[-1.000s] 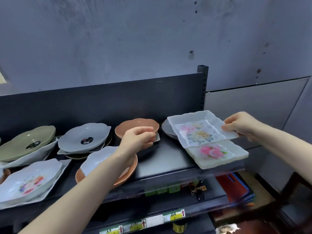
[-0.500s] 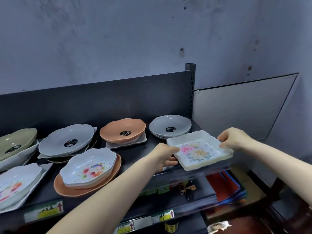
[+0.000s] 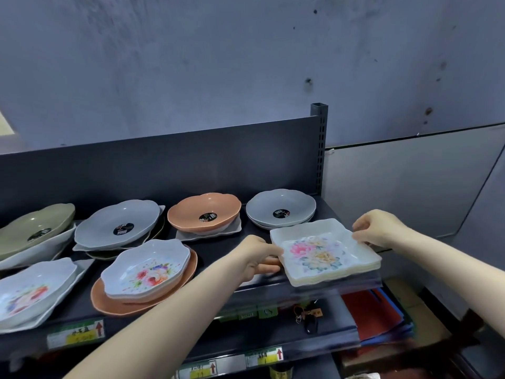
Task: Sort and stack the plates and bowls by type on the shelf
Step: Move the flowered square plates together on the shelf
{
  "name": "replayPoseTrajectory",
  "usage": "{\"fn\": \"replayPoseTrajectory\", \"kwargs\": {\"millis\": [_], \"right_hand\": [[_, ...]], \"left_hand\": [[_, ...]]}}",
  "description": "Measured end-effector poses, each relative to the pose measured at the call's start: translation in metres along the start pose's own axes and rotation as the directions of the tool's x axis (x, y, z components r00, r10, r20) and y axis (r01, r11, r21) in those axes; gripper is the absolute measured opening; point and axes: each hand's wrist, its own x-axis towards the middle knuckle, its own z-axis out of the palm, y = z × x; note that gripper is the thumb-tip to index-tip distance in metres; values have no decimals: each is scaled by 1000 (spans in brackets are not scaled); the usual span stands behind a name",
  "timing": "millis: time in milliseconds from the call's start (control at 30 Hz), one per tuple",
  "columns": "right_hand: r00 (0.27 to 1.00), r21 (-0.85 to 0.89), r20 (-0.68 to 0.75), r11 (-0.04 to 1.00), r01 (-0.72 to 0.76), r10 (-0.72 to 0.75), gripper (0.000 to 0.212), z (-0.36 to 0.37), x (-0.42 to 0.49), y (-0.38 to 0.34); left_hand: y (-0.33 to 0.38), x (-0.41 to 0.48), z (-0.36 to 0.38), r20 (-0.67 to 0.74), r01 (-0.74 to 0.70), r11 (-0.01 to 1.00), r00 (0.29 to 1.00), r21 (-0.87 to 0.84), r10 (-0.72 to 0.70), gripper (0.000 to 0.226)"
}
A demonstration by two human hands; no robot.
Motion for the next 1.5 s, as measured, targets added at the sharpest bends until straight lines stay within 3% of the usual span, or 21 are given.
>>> {"fn": "replayPoseTrajectory", "kwargs": {"millis": [67, 167, 267, 333, 400, 467, 600, 767, 867, 967, 1067, 1133, 1233, 1333, 1400, 1500], "right_hand": [[995, 50, -97, 998, 38, -33, 26, 1, 12, -8], [990, 97, -117, 992, 84, -73, 30, 6, 32, -29], [995, -64, -32, 994, 91, -93, 28, 11, 49, -46], [997, -217, 44, 973, 73, -65, 5, 9, 52, -50], [994, -284, 103, 957, 52, -23, 12, 11, 57, -47], [988, -307, 154, 951, 34, 14, 10, 15, 61, -40], [982, -143, 180, 989, -30, 56, 6, 20, 65, -26], [978, -23, 178, 994, -103, 105, 13, 14, 68, -3], [978, 29, 173, 992, -122, 116, 11, 11, 66, 2], [984, 88, 147, 989, -118, 104, 12, 12, 61, 2], [988, 159, 128, 981, -111, 91, 20, 19, 58, -2], [988, 236, 133, 966, -109, 79, 22, 28, 57, -11], [979, 338, 203, 936, -100, 31, 11, 40, 51, -32], [929, 257, 369, 964, -66, -34, 15, 48, 40, -51], [914, 233, 397, 972, -10, -85, 6, 54, 33, -63], [961, 268, 256, 963, 34, -105, 42, 70, 32, -76]], "left_hand": [[0, 2, -2, -19, 15, 1000, 1000, -14, -15, 14], [2, 7, -2, -77, 27, 999, 997, -40, -30, 11], [8, 13, -2, -136, 46, 993, 989, -112, -61, 14], [13, 24, -4, -175, 48, 984, 981, -174, -79, 32], [19, 36, -6, -208, 48, 974, 973, -222, -96, 42], [23, 46, -6, -234, 54, 968, 966, -245, -113, 41], [30, 65, 0, -283, 4, 950, 954, -311, -97, 35], [35, 71, 17, -190, 12, 983, 981, -184, -48, 16], [38, 80, 25, -153, -12, 989, 988, -146, -11, 22], [39, 74, 23, -130, -1, 998, 991, 60, 9, 5], [31, 64, 3, -87, 48, 953, 996, 300, -23, 5], [24, 53, -15, -93, 101, 920, 993, 379, -71, 20], [18, 39, -41, -166, 109, 911, 985, 399, -45, 20], [14, 28, -62, -247, 118, 912, 969, 393, -19, 23], [10, 21, -73, -277, 120, 925, 961, 361, -16, 18], [7, 9, -84, -272, 66, 962, 962, 266, 10, 18]]}}
